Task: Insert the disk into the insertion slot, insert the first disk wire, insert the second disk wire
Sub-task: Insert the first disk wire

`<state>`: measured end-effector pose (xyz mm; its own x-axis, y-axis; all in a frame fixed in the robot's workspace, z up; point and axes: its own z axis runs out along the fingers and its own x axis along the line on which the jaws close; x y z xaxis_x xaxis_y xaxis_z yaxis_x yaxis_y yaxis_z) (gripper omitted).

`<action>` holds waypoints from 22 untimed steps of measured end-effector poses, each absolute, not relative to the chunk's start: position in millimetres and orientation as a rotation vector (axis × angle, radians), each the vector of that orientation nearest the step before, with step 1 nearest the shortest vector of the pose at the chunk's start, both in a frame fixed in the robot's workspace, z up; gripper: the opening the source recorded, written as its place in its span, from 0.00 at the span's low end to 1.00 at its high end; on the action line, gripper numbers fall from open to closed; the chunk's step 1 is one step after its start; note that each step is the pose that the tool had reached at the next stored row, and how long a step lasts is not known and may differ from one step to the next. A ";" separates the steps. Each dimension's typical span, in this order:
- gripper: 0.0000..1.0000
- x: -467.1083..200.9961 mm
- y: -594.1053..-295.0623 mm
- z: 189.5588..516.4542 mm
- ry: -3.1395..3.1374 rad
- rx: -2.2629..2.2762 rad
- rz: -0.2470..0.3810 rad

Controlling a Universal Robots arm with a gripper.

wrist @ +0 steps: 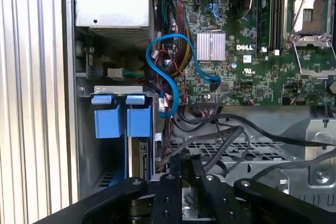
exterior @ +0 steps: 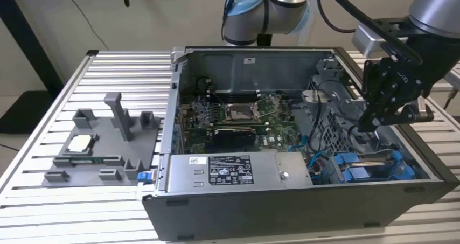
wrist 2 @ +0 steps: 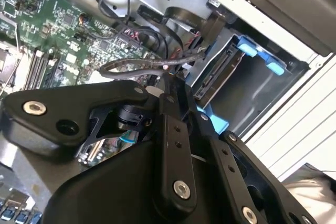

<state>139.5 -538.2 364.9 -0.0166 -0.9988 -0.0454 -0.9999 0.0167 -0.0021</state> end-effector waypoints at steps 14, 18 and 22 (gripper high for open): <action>0.19 152.4 -558.7 358.9 2.225 -2.189 0.026; 0.19 154.2 -561.0 355.8 2.230 -2.193 0.015; 0.19 155.6 -561.0 351.2 2.231 -2.195 0.012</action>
